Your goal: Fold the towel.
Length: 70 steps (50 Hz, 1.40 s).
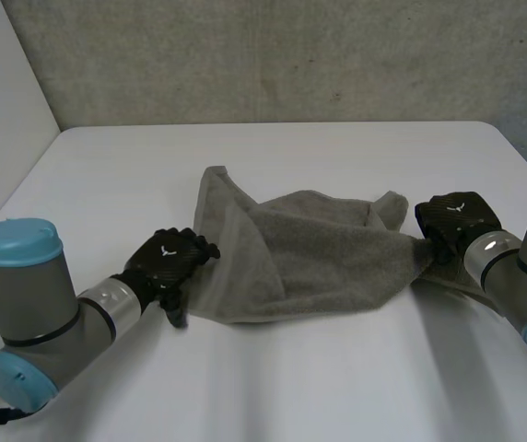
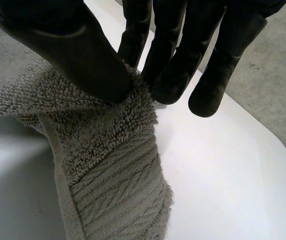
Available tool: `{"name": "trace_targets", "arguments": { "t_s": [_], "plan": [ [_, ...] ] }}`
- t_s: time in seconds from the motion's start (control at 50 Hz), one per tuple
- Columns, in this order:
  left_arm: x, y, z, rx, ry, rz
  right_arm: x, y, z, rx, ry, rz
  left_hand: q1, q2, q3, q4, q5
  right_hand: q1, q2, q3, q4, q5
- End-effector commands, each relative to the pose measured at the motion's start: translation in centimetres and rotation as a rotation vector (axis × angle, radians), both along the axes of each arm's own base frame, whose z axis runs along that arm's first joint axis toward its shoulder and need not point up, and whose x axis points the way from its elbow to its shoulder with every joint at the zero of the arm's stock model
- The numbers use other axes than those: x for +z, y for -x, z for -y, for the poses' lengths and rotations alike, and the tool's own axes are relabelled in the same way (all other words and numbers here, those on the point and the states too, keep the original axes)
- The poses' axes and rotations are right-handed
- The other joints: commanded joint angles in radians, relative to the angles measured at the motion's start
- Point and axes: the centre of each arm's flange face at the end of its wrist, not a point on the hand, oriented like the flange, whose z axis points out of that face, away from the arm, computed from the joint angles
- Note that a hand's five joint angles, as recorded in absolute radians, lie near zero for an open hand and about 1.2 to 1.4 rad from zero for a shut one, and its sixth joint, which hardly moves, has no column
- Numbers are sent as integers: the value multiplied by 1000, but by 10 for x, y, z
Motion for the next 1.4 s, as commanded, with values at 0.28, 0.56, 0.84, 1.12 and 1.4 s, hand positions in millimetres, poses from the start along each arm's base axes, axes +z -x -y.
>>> {"name": "trace_targets", "arguments": {
  "t_s": [0.28,0.56,0.84,1.12,1.4],
  "plan": [
    [-2,10,29,15,51,-10,-3,0,-2,5,-7,-4,32,32,34,33,29,71,81,51,50,58],
    [1,7,19,6,-2,10,-10,0,0,8,-19,-14,-44,-44,-42,-43,-48,71,81,51,50,58],
    [-8,9,25,8,-9,15,-10,0,0,10,-21,-15,261,261,263,262,258,71,81,51,50,58],
    [-5,8,26,13,-14,17,-11,0,-1,10,-24,-16,179,179,181,180,176,71,81,51,50,58],
    [1,6,20,12,-44,28,-13,0,-1,9,-29,-18,170,170,172,171,167,71,81,51,50,58]
  ]
}}
